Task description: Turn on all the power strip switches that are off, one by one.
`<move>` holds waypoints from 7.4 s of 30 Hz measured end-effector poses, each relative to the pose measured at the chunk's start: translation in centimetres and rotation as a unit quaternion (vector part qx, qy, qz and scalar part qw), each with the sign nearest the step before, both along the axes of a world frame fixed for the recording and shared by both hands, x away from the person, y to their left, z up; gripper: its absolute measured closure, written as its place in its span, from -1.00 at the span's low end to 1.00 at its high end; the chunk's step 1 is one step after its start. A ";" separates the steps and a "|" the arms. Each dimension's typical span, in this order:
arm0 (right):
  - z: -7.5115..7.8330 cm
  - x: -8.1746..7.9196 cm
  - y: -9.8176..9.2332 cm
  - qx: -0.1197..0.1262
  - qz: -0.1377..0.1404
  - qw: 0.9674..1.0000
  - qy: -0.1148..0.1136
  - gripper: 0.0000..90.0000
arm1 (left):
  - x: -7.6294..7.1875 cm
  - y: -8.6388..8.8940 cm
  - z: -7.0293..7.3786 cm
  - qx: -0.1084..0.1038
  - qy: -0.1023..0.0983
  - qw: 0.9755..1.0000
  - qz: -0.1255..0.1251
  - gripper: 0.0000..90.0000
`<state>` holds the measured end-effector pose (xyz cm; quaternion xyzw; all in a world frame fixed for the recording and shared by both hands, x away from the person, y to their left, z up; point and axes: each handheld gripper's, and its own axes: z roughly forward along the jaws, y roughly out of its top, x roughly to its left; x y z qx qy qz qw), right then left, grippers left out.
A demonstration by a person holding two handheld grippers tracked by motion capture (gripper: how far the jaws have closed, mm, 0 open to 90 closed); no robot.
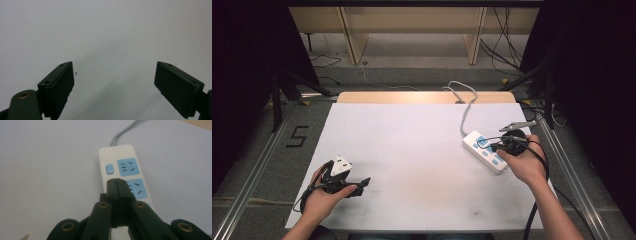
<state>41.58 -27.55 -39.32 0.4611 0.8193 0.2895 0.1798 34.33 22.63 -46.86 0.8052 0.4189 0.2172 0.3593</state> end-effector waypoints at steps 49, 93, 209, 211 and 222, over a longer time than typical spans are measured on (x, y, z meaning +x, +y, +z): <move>-3.1 7.7 4.0 -0.056 0.013 0.994 0.095 1.00 | 0.1 0.0 0.0 -0.001 0.002 1.000 -0.004 -0.65; -3.4 8.7 4.9 -0.087 0.017 0.987 0.134 1.00 | 0.1 0.0 0.0 -0.001 0.002 1.000 -0.005 -0.64; -2.3 7.4 2.8 -0.094 0.009 0.985 0.146 1.00 | 0.3 0.0 -0.2 0.000 0.008 1.000 -0.009 -0.63; -2.2 7.3 2.7 -0.095 0.010 0.984 0.148 1.00 | 0.3 -0.1 -0.2 0.000 0.008 1.000 -0.009 -0.63; -2.2 6.6 2.1 -0.095 0.012 0.982 0.164 1.00 | 0.3 -0.1 -0.2 0.001 0.008 1.000 -0.009 -0.63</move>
